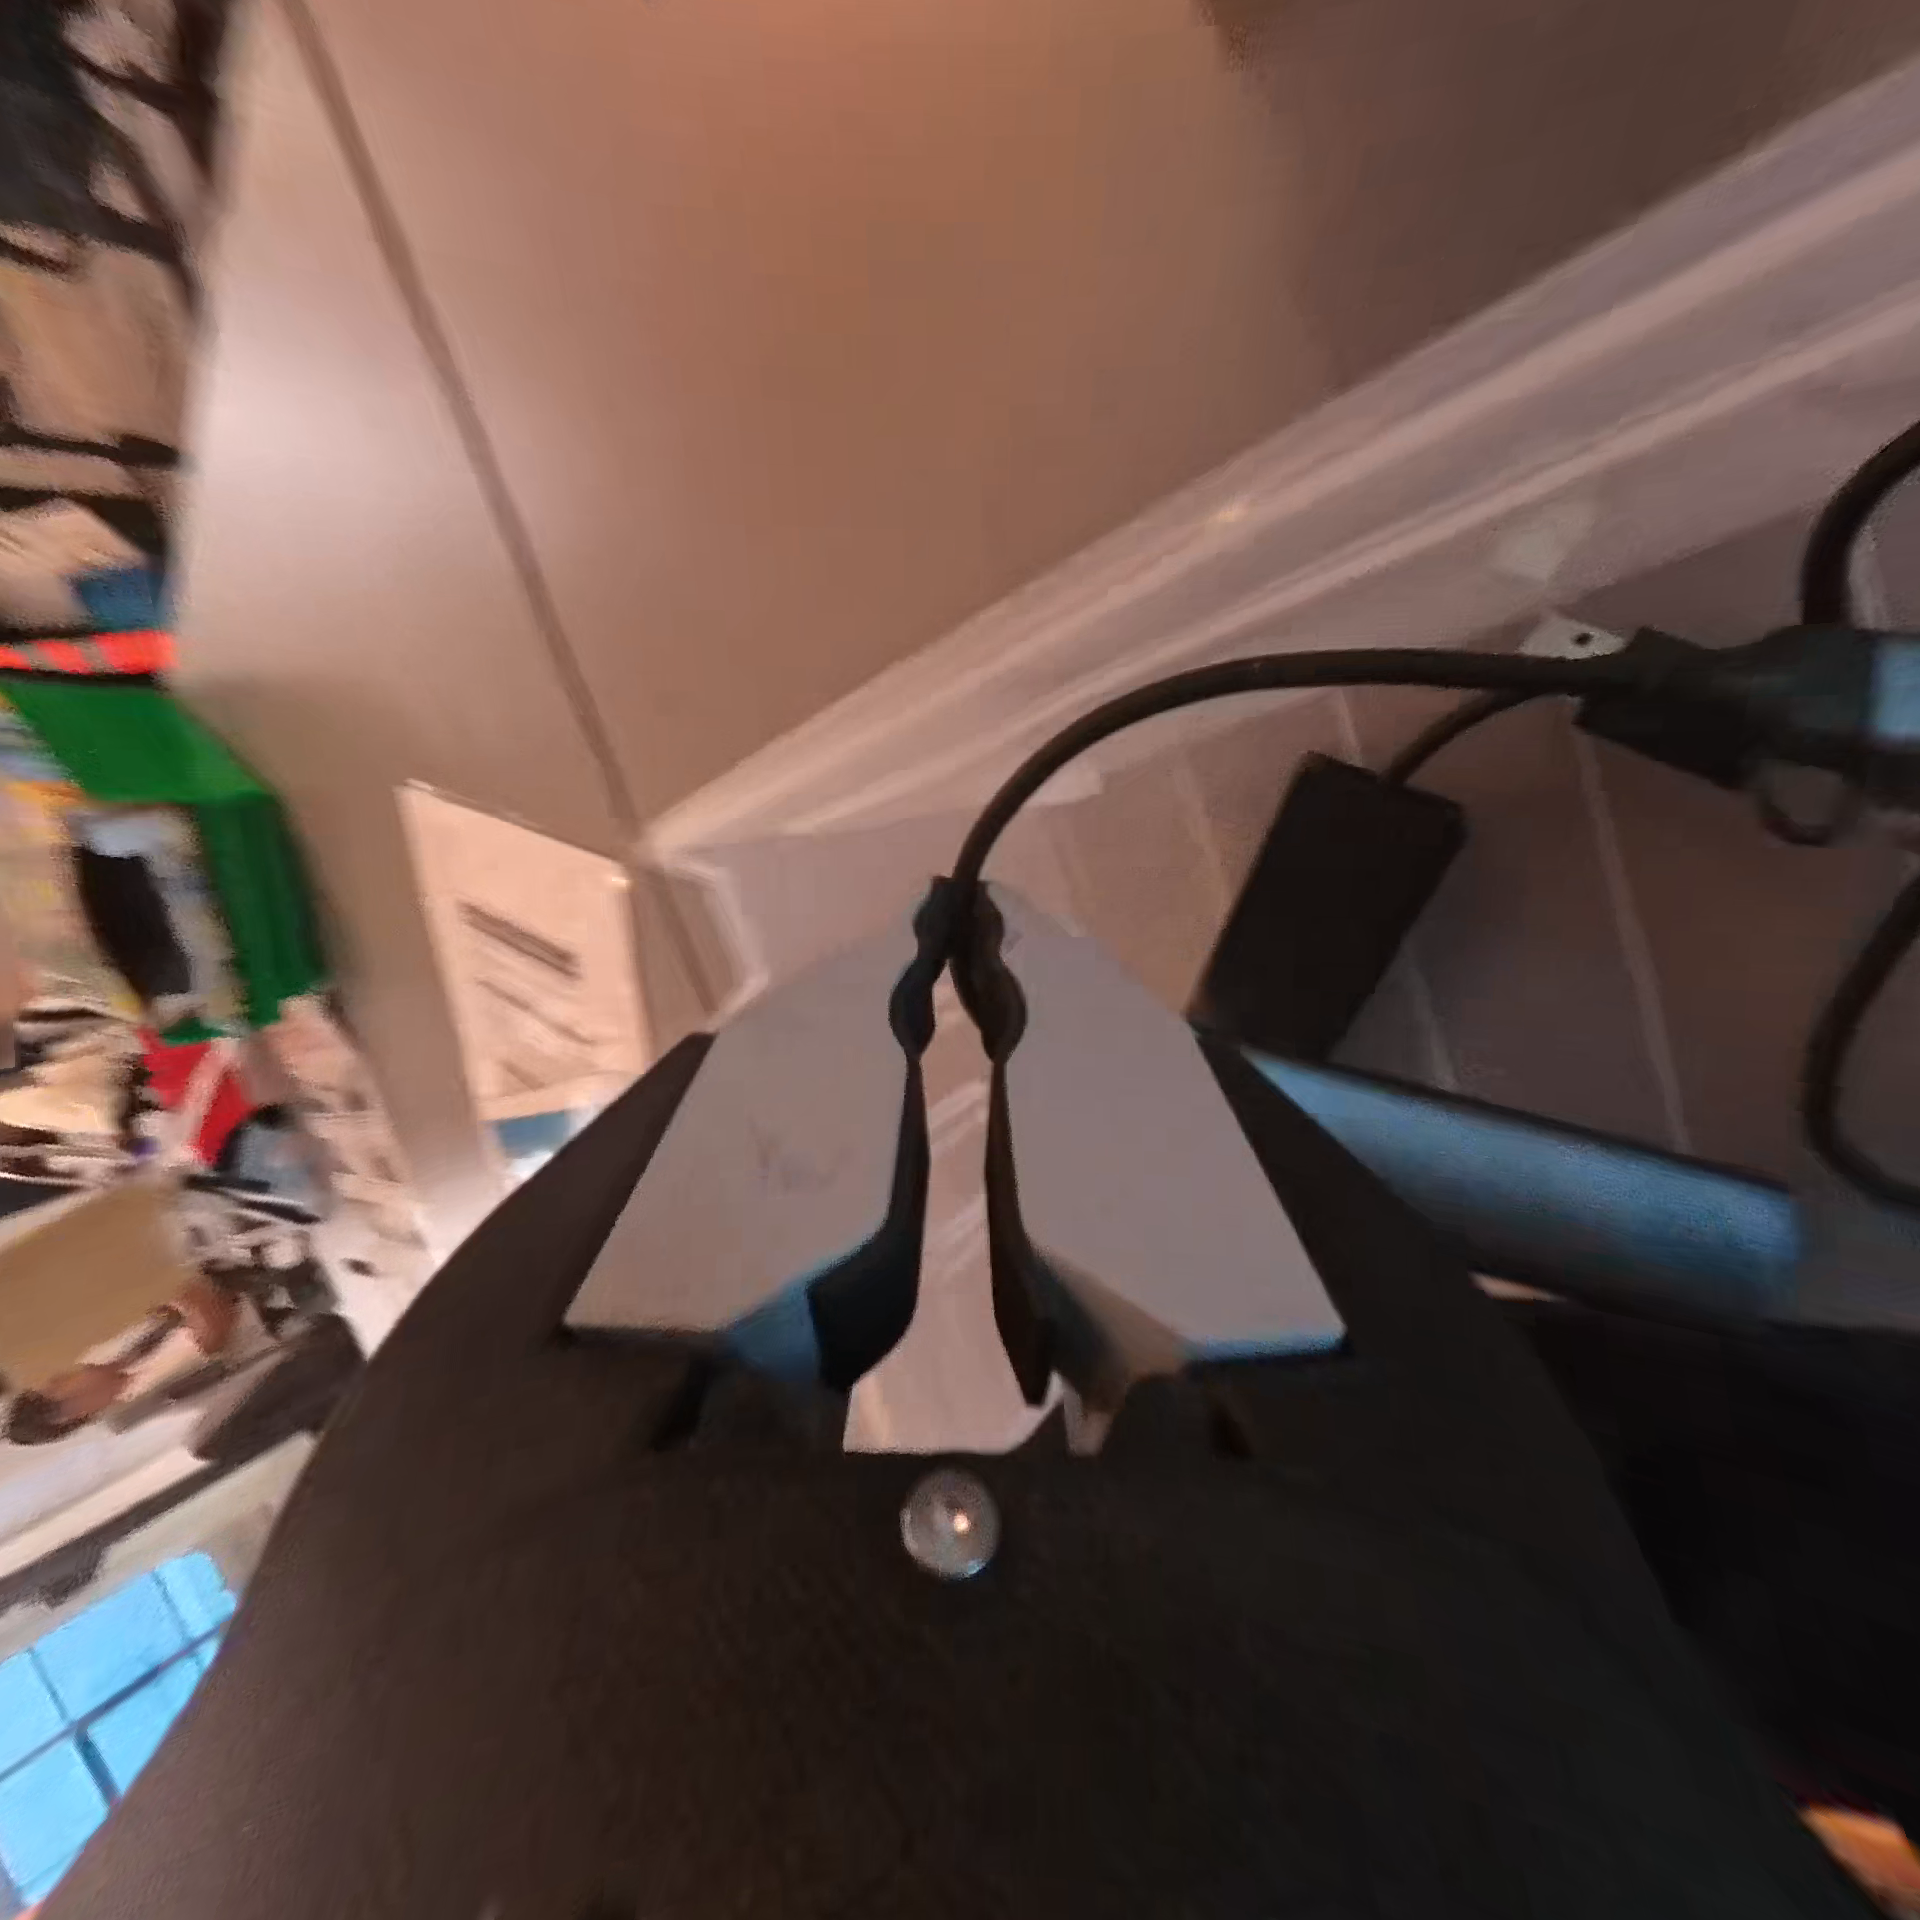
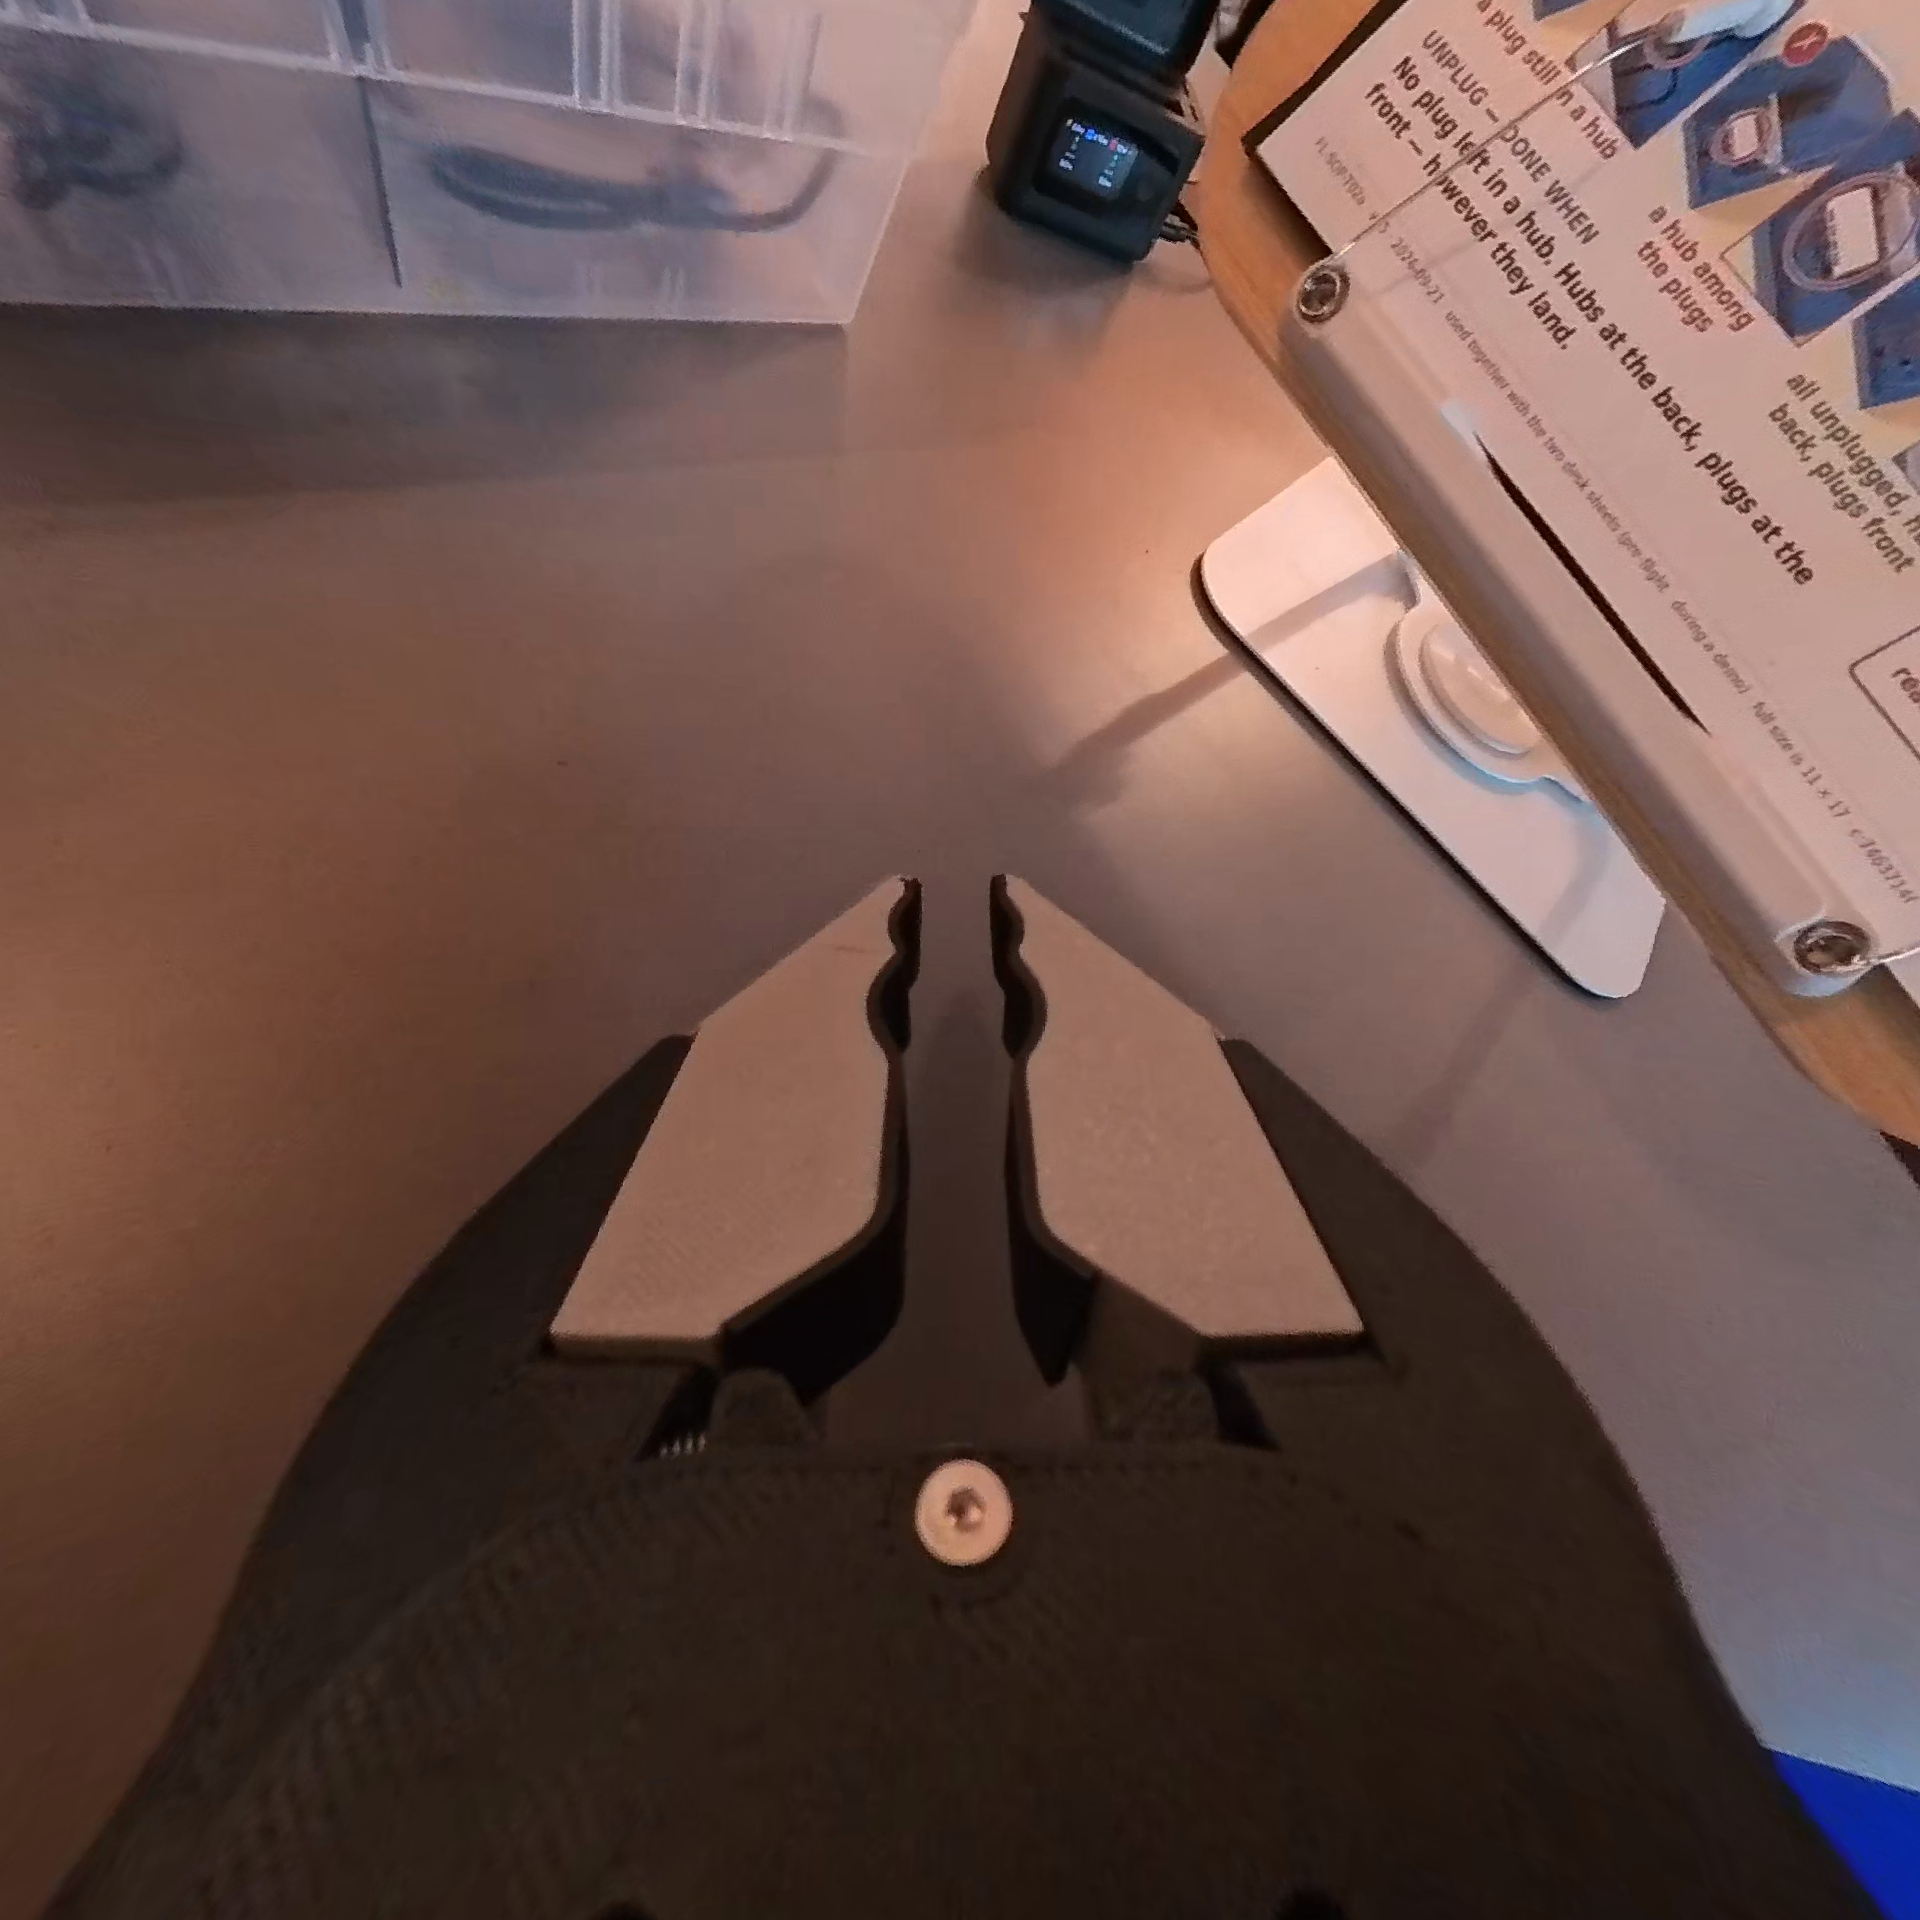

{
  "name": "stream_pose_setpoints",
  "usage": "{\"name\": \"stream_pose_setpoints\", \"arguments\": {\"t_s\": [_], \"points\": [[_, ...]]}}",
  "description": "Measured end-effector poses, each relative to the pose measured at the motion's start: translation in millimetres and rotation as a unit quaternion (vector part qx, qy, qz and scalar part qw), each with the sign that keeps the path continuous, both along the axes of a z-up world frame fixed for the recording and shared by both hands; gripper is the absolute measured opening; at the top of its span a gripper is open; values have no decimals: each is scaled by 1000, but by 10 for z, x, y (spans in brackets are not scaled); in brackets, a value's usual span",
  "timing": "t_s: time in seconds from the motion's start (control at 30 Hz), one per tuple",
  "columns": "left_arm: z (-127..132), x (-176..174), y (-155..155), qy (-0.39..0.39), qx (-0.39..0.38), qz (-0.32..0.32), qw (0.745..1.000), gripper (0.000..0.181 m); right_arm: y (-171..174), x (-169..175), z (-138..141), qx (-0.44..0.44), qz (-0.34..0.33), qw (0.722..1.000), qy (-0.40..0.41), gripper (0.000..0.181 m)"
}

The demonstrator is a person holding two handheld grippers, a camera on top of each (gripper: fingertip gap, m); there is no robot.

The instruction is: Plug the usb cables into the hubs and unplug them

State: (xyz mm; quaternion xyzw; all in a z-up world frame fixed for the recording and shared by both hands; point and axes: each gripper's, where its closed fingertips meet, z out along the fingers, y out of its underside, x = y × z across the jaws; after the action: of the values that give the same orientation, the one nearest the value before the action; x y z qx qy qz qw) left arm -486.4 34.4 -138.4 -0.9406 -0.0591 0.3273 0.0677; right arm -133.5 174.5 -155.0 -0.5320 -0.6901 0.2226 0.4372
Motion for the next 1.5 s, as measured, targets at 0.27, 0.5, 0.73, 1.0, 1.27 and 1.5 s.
{"name": "stream_pose_setpoints", "arguments": {"t_s": [0.27,0.5,0.73,1.0,1.27,1.5], "points": [[1760,385,312,130,147,-91,976,0,97,11,-7,-10,-13,1000,0,10],[2343,1633,734,60,275,-211,936,0,290,63,158,-22,-40,998,40,10],[1646,2832,1021,-63,206,-321,922,0,820,438,781,-34,-134,974,180,5],[454,2969,1235,-117,142,-271,945,0,938,503,769,-27,-152,973,171,7],[-254,2779,1256,-211,138,-189,949,1,859,399,561,-23,-134,983,122,9],[-160,2664,1068,-212,151,-186,947,25,806,353,496,-28,-123,986,111,10]]}}
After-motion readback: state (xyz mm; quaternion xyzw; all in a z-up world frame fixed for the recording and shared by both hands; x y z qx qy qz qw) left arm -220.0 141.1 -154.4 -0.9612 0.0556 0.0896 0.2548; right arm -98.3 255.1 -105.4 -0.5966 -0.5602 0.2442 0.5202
